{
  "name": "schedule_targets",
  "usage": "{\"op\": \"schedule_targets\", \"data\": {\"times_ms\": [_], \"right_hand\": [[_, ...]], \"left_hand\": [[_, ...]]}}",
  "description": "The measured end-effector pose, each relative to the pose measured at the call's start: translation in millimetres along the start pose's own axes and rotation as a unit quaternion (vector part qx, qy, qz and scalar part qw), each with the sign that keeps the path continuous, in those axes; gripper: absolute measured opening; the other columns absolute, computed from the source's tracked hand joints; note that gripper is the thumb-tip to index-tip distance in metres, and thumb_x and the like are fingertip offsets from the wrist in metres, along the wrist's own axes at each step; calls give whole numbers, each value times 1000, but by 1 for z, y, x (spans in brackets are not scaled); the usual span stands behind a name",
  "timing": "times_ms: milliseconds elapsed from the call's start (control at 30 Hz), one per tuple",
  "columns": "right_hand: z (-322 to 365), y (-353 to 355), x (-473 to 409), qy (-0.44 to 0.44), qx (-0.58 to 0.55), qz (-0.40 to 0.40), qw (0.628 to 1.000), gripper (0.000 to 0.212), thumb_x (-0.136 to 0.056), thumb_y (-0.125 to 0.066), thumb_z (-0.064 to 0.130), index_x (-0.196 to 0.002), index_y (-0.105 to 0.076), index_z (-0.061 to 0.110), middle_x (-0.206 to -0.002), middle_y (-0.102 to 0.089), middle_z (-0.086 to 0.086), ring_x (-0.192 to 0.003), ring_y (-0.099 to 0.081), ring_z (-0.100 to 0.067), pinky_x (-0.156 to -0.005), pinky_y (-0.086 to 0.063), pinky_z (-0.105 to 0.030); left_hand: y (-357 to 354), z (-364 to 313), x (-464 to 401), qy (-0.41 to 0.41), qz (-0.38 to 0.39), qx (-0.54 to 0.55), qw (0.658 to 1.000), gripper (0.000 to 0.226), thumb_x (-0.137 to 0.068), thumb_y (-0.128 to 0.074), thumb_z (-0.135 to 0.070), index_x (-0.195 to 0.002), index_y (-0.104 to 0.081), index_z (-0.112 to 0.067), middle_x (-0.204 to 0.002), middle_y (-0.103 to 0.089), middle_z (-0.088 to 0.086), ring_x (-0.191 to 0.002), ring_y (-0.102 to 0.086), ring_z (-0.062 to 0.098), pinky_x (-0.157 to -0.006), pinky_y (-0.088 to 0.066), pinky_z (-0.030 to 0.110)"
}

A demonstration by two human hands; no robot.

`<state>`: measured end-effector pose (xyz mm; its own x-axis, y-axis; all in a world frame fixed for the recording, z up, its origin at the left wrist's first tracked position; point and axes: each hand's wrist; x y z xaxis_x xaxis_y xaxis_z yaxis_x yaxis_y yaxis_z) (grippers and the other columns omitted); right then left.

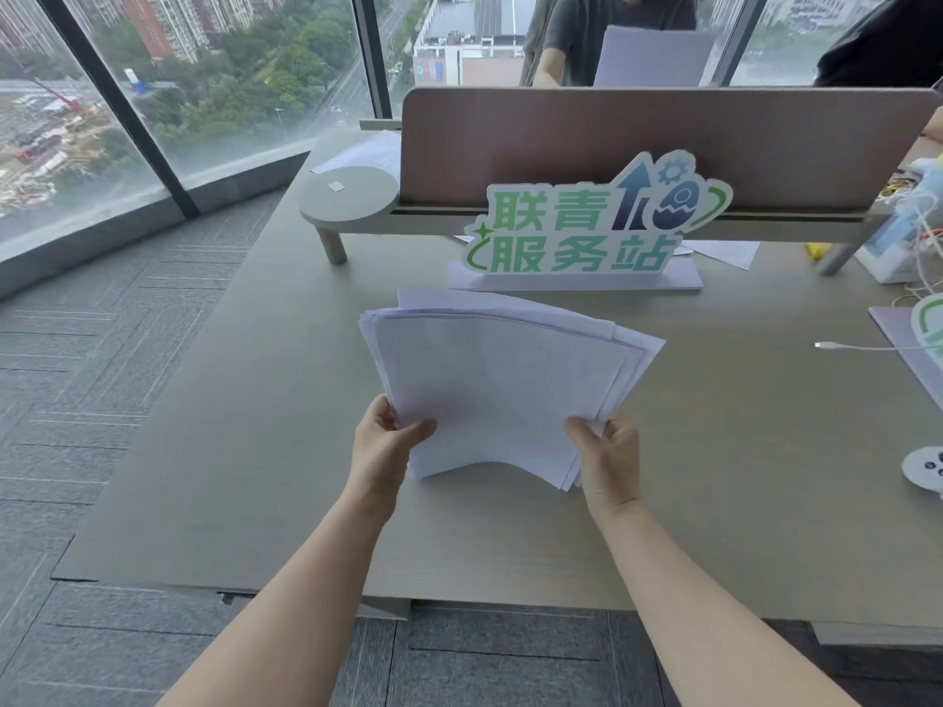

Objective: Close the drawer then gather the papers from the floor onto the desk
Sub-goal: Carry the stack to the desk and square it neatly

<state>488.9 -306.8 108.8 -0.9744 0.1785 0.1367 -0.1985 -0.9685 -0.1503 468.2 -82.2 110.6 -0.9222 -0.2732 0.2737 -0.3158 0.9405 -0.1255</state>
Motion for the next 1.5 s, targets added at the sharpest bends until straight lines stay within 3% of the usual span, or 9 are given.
{"op": "schedule_targets", "data": {"times_ms": [300,467,600,767,900,1033,1167,1300,1500], "right_hand": [[-5,-15,-2,3,-1,9,1000,15,-66,-49,2,-77,-59,0,-67,-54,-1,-65,-48,-14,-55,-37,-23],[-7,-19,0,-17,-1,21,1000,11,-63,-48,0,-69,-56,4,-56,-54,9,-56,-48,-7,-50,-38,-17],[-3,-16,3,-15,25,24,999,16,-68,-52,-5,-63,-55,10,-49,-53,16,-48,-47,0,-47,-38,-16],[5,-5,-5,0,80,-26,996,49,-67,-63,1,-111,-57,22,-98,-68,2,-86,-62,-11,-77,-48,-27],[31,8,-14,97,158,-100,978,82,-75,-70,2,-144,-34,29,-142,-46,-1,-128,-46,-16,-106,-38,-34],[61,8,-19,217,249,-72,941,90,-74,-73,8,-149,-28,29,-145,-37,16,-136,-36,-10,-110,-28,-25],[67,4,-19,216,270,-30,938,82,-73,-72,8,-144,-37,31,-134,-46,18,-124,-44,-7,-100,-33,-21],[53,16,-21,177,262,-38,948,52,-72,-74,4,-119,-57,20,-93,-64,19,-91,-64,-17,-78,-47,-28],[11,42,-8,72,184,10,980,26,-75,-71,1,-77,-70,27,-72,-66,15,-68,-57,-7,-69,-45,-33]], "left_hand": [[-6,10,-4,42,-19,-30,999,44,-53,-66,-5,-97,-69,-9,-90,-71,7,-85,-62,25,-81,-47,36],[-10,14,-5,48,-23,-53,997,26,-66,-75,-8,-90,-69,-14,-80,-70,-2,-74,-61,14,-59,-47,20],[-11,11,-8,16,-66,-87,994,14,-80,-71,1,-76,-67,-12,-75,-66,0,-72,-58,17,-60,-47,18],[2,-8,-14,-62,-79,-191,977,16,-77,-70,-4,-66,-59,-4,-66,-54,0,-67,-44,19,-62,-36,33],[3,-48,-18,-203,-76,-375,901,30,-79,-63,-8,-59,-41,-14,-55,-36,-6,-61,-31,21,-55,-28,32],[-11,-78,-16,-277,-72,-523,803,27,-84,-60,-12,-62,-46,-17,-55,-41,-5,-61,-41,28,-53,-25,32],[-24,-86,-15,-323,-60,-597,732,15,-81,-60,-9,-67,-55,-12,-65,-59,5,-62,-49,31,-59,-23,30],[-34,-82,-11,-358,-46,-639,680,18,-76,-61,-6,-63,-52,-15,-62,-60,5,-59,-54,33,-61,-25,30],[-42,-66,-6,-336,12,-695,636,11,-70,-60,-6,-66,-60,-16,-67,-67,5,-67,-62,34,-65,-28,32]]}}
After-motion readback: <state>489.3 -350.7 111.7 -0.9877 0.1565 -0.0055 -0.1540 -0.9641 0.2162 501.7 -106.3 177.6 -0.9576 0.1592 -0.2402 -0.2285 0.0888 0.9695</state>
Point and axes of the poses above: each hand's wrist, its own x-axis away from the middle knuckle, its own y-axis out of the back of the hand, z = x × y
